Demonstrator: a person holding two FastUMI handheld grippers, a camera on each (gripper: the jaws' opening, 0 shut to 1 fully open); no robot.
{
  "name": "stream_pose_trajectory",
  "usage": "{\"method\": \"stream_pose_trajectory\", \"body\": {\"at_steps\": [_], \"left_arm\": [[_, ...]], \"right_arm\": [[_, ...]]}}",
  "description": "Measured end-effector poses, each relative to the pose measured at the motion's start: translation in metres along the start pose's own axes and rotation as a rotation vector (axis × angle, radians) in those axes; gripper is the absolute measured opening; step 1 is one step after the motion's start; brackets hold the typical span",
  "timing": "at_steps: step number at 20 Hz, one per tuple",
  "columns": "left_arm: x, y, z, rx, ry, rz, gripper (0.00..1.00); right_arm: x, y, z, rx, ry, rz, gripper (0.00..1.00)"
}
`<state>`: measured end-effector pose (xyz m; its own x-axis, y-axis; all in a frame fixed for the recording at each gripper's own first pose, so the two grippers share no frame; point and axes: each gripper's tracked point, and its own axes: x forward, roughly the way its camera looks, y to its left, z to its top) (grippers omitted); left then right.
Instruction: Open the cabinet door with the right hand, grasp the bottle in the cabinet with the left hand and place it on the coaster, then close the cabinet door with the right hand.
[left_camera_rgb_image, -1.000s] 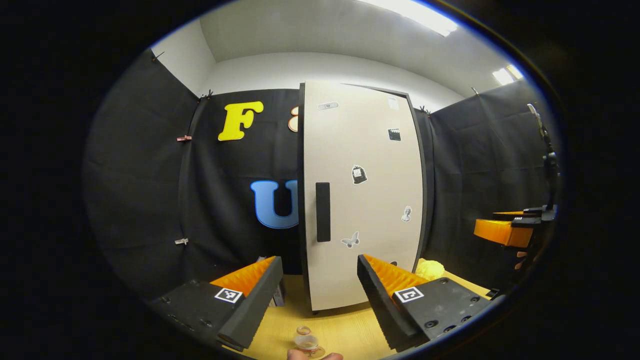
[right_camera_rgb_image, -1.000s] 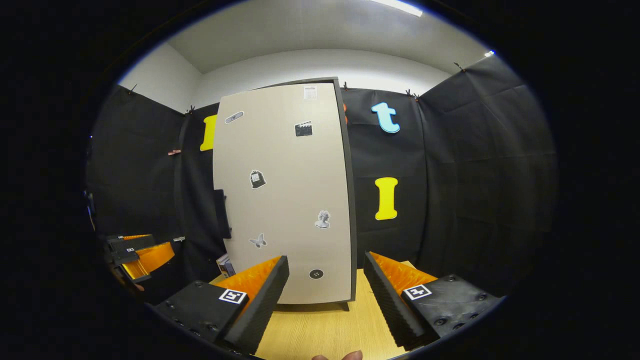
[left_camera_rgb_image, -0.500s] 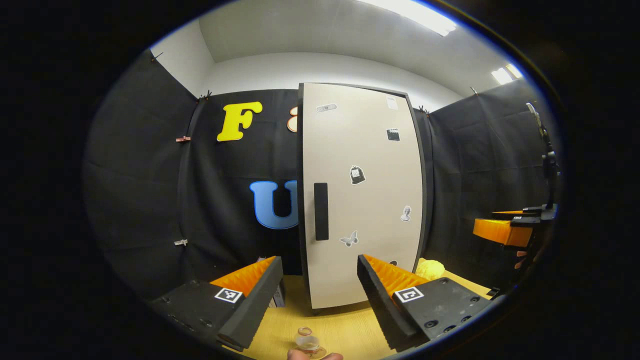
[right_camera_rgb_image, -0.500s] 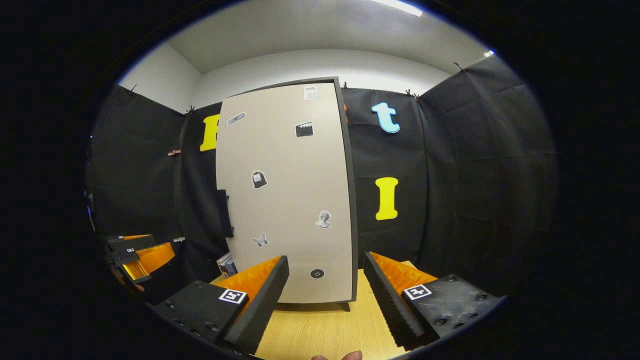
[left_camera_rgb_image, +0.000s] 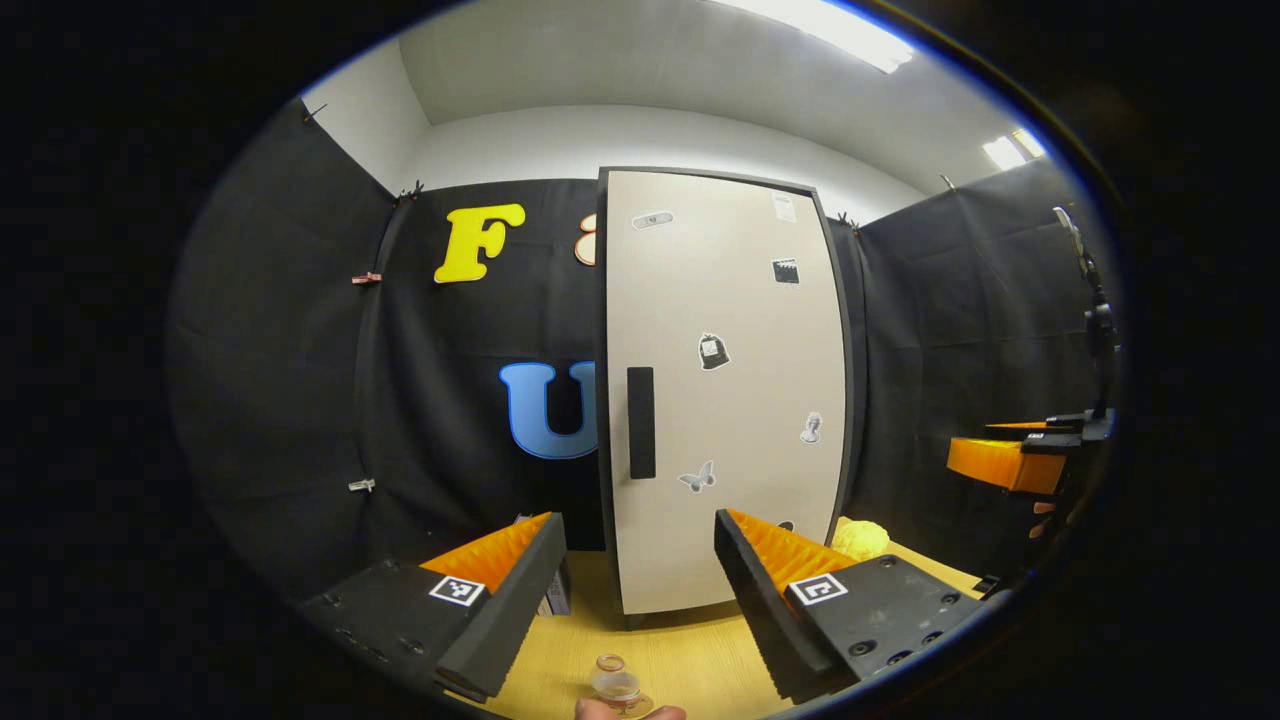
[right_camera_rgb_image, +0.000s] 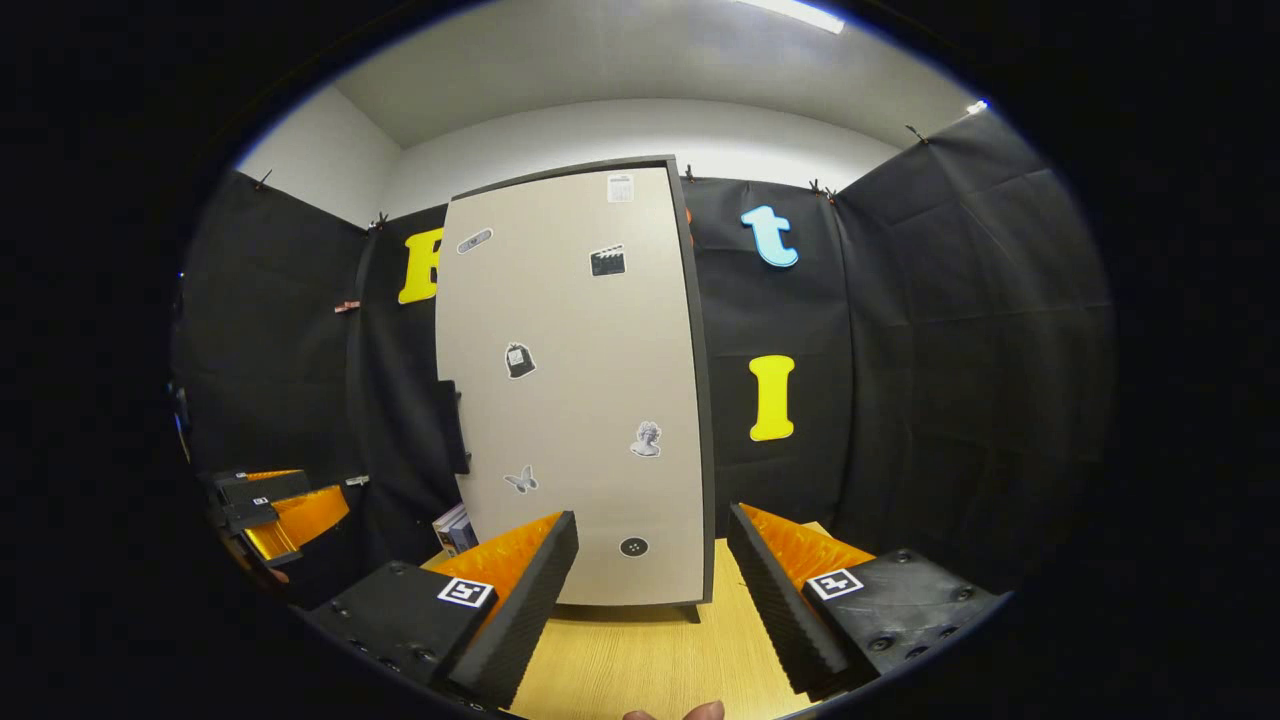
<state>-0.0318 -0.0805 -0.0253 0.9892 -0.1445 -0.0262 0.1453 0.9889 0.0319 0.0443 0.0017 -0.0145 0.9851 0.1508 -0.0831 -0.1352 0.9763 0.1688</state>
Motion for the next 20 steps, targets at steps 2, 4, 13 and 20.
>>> {"method": "stream_pose_trajectory", "body": {"at_steps": [2,4,13,20], "left_arm": [[-0.0009,0.0003,-0.0004,0.003,0.000,0.001,0.95],[-0.0014,-0.0004,0.0000,0.000,0.001,0.001,0.95],[-0.0050,-0.0079,0.0013,0.005,-0.004,-0.016,0.95],[-0.0092,-0.0056,0.0002,0.010,-0.001,-0.004,0.95]], "right_arm": [[-0.0039,-0.0007,0.0001,-0.002,-0.002,-0.003,0.98],[-0.0045,-0.0015,-0.0010,-0.001,0.003,-0.005,0.98],[-0.0057,-0.0032,-0.0005,0.000,0.004,-0.010,0.97],[-0.0024,-0.0014,-0.0047,0.000,0.013,-0.002,0.98]]}}
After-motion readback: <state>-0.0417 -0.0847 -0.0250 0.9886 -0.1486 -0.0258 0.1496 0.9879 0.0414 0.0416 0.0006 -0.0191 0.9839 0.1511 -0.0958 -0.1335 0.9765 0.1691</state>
